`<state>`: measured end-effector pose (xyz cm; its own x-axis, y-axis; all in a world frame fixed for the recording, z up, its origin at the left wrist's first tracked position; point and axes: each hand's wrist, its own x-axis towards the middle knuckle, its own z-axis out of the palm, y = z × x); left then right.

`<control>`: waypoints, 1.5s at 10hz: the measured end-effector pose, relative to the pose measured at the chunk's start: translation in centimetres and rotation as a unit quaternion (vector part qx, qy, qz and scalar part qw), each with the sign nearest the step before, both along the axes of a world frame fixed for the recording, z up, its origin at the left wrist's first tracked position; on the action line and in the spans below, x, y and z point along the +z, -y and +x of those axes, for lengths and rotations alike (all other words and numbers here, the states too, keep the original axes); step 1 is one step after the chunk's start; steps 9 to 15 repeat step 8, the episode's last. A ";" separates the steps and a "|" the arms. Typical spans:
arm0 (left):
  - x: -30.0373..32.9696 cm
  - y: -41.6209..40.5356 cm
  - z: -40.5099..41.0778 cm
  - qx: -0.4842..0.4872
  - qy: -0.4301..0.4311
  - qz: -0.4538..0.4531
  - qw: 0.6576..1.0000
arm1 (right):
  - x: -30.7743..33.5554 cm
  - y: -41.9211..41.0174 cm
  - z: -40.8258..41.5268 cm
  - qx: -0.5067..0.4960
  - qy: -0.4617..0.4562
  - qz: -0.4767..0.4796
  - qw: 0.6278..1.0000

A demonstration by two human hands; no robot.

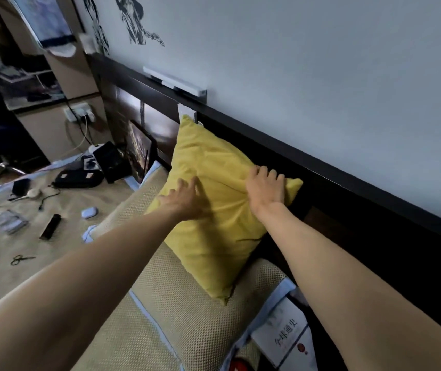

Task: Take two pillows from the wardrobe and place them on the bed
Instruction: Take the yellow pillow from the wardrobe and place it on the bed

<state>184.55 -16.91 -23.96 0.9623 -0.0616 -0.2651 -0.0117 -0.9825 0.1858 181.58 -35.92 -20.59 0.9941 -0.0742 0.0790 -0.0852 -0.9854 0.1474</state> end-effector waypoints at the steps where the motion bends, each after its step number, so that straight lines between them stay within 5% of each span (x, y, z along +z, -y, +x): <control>1: 1.1 -0.2 0.2 -0.015 0.024 0.010 1.000 | 1.8 -0.4 1.2 0.044 0.045 0.044 0.997; 2: 2.0 -0.7 0.1 -0.021 0.024 0.007 0.999 | 1.7 -0.6 1.0 0.053 0.127 0.061 0.989; 4: 2.1 -2.8 -2.1 -0.049 0.003 0.057 0.997 | -0.6 -1.2 -1.3 -0.020 0.083 -0.031 0.996; 5: 1.6 -3.9 -4.0 -0.066 0.015 0.059 0.996 | -0.1 -3.1 -1.6 0.058 0.049 -0.055 0.996; 6: 2.1 -5.0 -5.7 -0.073 0.012 0.052 0.996 | -0.8 -4.1 -2.6 0.037 -0.095 -0.099 0.990; 8: 3.6 -8.1 -8.7 -0.066 0.008 0.001 0.998 | 0.1 -9.3 -9.2 0.171 -0.033 -0.089 0.981; 15: 3.6 -8.1 -8.7 -0.066 0.008 0.001 0.998 | 0.1 -9.3 -9.2 0.171 -0.033 -0.089 0.981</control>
